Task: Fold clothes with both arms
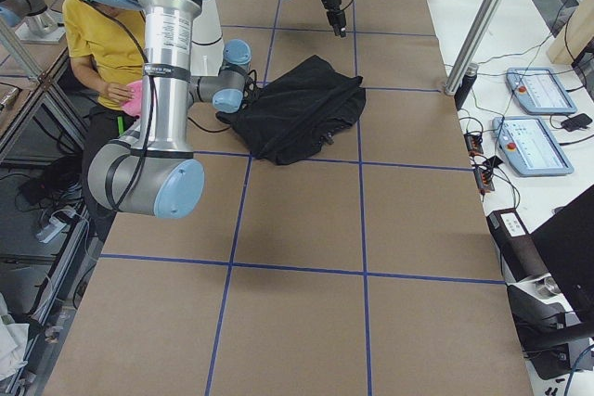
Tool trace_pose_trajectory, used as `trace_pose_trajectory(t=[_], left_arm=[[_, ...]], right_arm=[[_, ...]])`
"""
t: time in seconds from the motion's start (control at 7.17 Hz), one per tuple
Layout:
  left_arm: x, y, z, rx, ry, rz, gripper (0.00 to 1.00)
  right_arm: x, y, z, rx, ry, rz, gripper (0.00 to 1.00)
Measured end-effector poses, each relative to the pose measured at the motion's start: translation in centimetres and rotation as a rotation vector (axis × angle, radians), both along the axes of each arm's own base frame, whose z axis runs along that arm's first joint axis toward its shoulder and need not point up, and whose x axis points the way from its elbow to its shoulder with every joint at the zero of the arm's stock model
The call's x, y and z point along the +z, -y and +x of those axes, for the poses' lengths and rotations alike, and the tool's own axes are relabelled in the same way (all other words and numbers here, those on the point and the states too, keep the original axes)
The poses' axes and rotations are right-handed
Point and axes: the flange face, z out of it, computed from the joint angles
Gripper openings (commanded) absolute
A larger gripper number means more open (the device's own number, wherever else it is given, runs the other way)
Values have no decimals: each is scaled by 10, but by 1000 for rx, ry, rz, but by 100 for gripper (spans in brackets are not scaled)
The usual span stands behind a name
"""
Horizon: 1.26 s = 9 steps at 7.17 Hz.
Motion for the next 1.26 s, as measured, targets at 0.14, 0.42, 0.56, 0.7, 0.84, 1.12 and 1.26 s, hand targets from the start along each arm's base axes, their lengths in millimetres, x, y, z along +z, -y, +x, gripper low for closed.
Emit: trace_pose_trajectory(t=[0.14, 0.42, 0.56, 0.7, 0.84, 1.12, 1.26], left_arm=[[10, -24, 20, 2, 26, -29, 61], [25, -58, 53, 28, 58, -67, 59], [30, -65, 63, 40, 74, -75, 59], [35, -69, 71, 49, 88, -82, 57], [39, -71, 75, 54, 97, -87, 51], [43, -72, 79, 57, 108, -92, 10], [43, -72, 79, 58, 110, -93, 0]], right_arm=[[0, 15, 8, 38, -1, -1, 100], [1, 29, 15, 71, -2, -2, 100], [2, 30, 16, 75, -3, -2, 100], [2, 31, 16, 77, -4, -2, 100], [2, 31, 16, 78, -3, -2, 100], [2, 33, 16, 81, -2, -2, 100], [2, 33, 16, 83, -3, -2, 100]])
